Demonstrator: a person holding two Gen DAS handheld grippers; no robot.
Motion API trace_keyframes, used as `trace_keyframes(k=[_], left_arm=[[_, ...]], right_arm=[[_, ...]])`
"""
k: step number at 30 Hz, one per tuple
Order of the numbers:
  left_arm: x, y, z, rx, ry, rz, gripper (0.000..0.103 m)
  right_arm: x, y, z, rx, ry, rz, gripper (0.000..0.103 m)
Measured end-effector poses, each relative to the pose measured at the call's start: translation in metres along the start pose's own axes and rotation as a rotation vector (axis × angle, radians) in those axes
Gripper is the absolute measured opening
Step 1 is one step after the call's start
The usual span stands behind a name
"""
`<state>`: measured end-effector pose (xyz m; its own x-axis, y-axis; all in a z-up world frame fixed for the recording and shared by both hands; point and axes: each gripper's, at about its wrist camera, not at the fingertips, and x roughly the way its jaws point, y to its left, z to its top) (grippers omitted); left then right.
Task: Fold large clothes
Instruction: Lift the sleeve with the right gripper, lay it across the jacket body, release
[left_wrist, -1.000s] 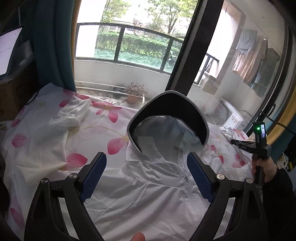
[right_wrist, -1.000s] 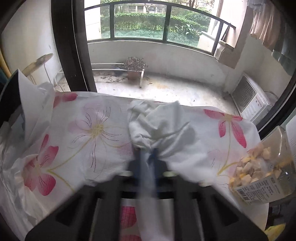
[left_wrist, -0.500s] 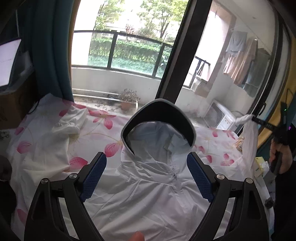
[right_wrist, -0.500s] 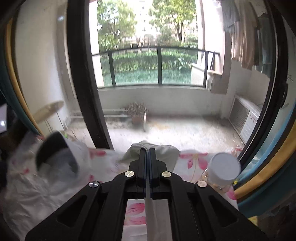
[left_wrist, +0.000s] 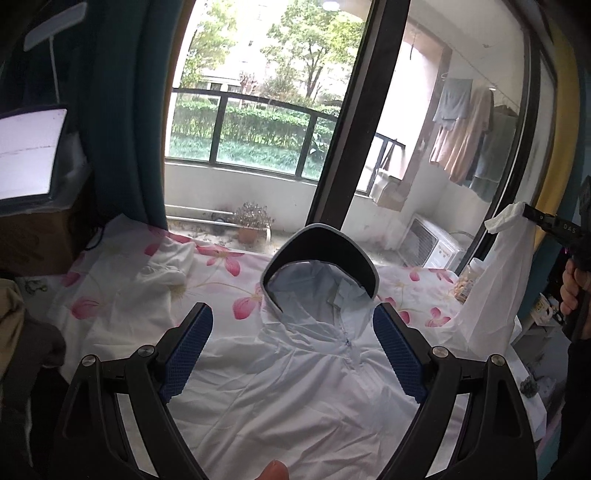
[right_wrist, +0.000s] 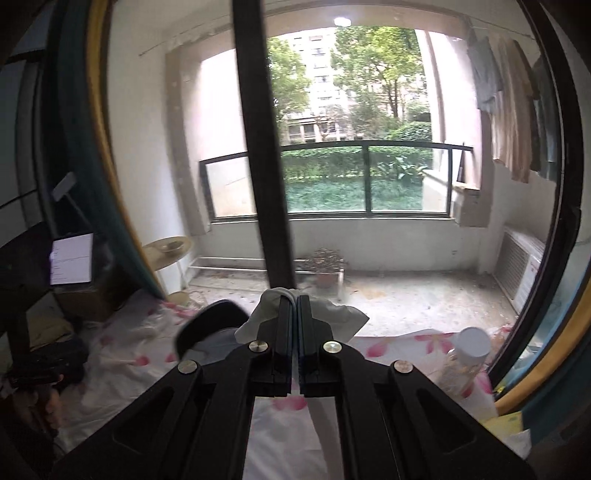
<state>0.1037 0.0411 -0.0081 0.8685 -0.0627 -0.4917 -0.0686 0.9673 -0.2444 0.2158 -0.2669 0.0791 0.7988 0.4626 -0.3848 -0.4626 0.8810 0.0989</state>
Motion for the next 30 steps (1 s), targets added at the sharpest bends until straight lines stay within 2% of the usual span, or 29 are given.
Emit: trace_keyframes(k=[13,22,28,30], left_arm=[[-0.029,0.041,-0.01,-0.031,-0.014,0.011,0.091],[-0.038,0.072,-0.01,-0.058,-0.02,0.031,0.091],[-0.036,0.091,-0.014,-0.083,0.0,0.061,0.091],[-0.034,0.094,-0.015,-0.086,0.009,0.071,0.091]], right_arm=[[0.036,0.09,-0.034,0.006,0.061,0.11,0.001],[0.083,0.167,-0.061,-0.031,0.139,0.188,0.001],[0.121,0.199,-0.113,-0.002,0.302,0.268,0.003],[0.137,0.21,-0.136,0.0,0.412,0.328,0.006]])
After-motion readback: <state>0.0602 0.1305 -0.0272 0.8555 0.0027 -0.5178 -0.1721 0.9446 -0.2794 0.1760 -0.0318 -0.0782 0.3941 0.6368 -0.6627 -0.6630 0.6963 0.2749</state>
